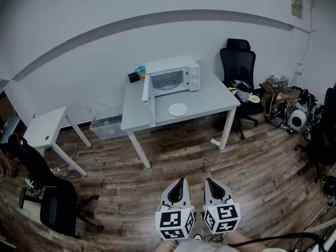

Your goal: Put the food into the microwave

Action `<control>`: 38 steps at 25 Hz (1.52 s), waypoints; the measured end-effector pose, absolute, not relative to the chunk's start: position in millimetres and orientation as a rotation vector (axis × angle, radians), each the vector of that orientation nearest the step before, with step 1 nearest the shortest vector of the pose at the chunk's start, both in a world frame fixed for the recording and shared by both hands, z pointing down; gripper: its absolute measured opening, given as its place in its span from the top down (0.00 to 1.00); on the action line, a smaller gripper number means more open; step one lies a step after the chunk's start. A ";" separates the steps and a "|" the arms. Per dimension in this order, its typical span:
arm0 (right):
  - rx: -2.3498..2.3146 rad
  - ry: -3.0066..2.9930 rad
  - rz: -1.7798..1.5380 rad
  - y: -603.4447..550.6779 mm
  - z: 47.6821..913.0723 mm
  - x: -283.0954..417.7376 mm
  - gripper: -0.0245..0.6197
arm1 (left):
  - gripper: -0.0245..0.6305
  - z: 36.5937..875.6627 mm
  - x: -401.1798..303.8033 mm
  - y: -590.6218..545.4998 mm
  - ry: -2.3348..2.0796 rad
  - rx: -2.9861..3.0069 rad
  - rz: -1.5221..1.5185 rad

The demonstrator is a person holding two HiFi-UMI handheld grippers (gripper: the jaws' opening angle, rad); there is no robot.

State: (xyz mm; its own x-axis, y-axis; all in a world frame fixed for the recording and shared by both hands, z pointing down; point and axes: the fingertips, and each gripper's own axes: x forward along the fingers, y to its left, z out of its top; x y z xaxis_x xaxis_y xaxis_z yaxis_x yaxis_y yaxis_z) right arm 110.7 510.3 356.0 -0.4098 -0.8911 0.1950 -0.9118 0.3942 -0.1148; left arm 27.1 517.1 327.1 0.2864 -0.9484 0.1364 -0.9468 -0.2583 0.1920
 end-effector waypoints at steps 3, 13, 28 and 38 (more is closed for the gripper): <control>1.636 -2.536 0.304 508.5 356.8 111.2 0.94 | 0.96 327.8 26.0 516.2 -1.754 2.314 -0.007; 1.641 -2.537 0.338 489.8 361.5 99.7 0.94 | 0.96 334.9 15.3 499.7 -1.748 2.297 0.017; 1.748 -2.449 0.395 460.0 374.2 75.7 0.94 | 0.96 345.8 -16.2 461.0 -1.653 2.354 0.046; 1.746 -2.399 0.442 441.4 392.8 67.9 0.94 | 0.96 365.3 -18.7 434.6 -1.599 2.348 0.091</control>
